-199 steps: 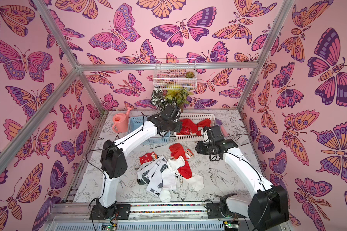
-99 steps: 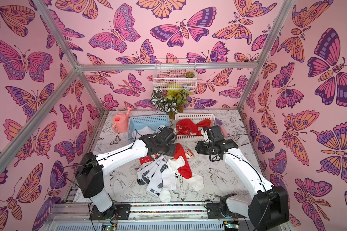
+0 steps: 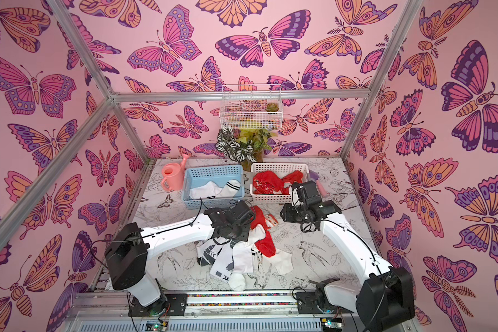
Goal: Sort the socks into the basket by color
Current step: Pick up the sock at the center of the board.
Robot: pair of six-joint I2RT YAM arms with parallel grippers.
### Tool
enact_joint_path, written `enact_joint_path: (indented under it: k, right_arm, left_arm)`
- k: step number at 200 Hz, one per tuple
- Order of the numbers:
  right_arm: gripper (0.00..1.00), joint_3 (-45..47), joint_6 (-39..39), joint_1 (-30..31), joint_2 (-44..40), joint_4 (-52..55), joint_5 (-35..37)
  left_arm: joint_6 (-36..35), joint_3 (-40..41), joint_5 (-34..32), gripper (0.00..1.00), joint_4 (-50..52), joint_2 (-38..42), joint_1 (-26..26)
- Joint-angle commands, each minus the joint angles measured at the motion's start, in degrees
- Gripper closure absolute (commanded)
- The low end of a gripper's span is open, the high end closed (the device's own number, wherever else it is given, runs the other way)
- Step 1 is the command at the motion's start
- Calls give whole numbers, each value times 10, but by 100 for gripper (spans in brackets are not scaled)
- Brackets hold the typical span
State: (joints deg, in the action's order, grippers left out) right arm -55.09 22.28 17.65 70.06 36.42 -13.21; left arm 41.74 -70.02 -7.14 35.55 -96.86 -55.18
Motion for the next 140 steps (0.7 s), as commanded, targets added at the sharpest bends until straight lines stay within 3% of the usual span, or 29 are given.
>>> enact_joint_path:
  k: [1, 140]
  right_arm:
    - [61, 3, 1, 2, -9, 0, -5]
    - [61, 3, 1, 2, -7, 0, -8]
  left_arm:
    - [22, 9, -9, 46, -9, 1, -5]
    - [49, 29, 8, 52, -21, -36, -9]
